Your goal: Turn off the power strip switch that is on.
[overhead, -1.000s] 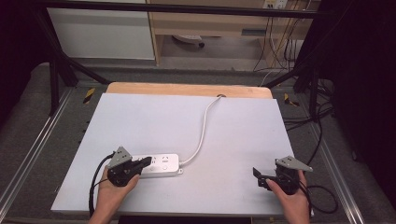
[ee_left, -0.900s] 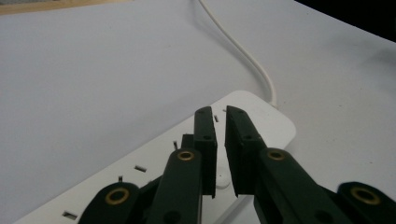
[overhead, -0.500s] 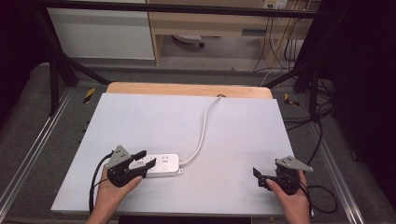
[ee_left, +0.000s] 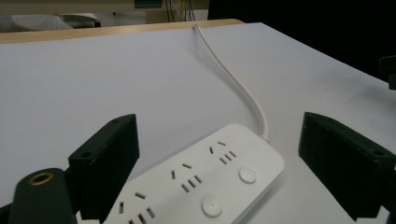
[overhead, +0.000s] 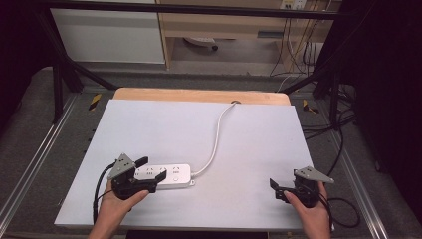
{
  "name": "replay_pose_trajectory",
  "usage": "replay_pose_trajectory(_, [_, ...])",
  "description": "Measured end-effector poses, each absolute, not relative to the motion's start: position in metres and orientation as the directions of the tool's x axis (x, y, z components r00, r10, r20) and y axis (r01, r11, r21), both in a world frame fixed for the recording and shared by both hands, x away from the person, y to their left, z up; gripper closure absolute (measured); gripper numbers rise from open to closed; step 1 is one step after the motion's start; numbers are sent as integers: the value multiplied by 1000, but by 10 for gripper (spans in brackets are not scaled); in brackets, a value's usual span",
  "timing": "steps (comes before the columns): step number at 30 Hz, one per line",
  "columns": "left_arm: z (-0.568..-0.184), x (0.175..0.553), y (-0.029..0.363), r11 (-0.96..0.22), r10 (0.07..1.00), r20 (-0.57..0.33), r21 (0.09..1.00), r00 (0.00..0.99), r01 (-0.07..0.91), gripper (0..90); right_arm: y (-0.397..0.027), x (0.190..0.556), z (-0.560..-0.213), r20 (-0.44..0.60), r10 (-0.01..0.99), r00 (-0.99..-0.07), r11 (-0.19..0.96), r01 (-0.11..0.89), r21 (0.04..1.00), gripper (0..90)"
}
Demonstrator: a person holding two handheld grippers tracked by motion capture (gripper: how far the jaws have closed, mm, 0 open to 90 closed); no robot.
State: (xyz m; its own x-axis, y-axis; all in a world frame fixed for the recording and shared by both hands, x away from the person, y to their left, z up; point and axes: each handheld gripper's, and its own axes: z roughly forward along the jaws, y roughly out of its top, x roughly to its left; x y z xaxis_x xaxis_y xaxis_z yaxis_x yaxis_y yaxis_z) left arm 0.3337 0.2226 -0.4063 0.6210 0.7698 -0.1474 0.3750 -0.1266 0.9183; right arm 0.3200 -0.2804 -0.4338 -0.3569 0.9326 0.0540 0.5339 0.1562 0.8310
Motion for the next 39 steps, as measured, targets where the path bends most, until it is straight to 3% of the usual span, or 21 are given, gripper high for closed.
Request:
replay_pose_trajectory(6, [-403,333,223,-126,766,-144,922,627,366,60,-281,320,-434,55,932,-357,155,531,833,42])
replay_pose_trajectory(39, [-375,319,259,-90,817,-116,942,564,324,50,-281,319,-433,57,928,-368,152,515,844,25])
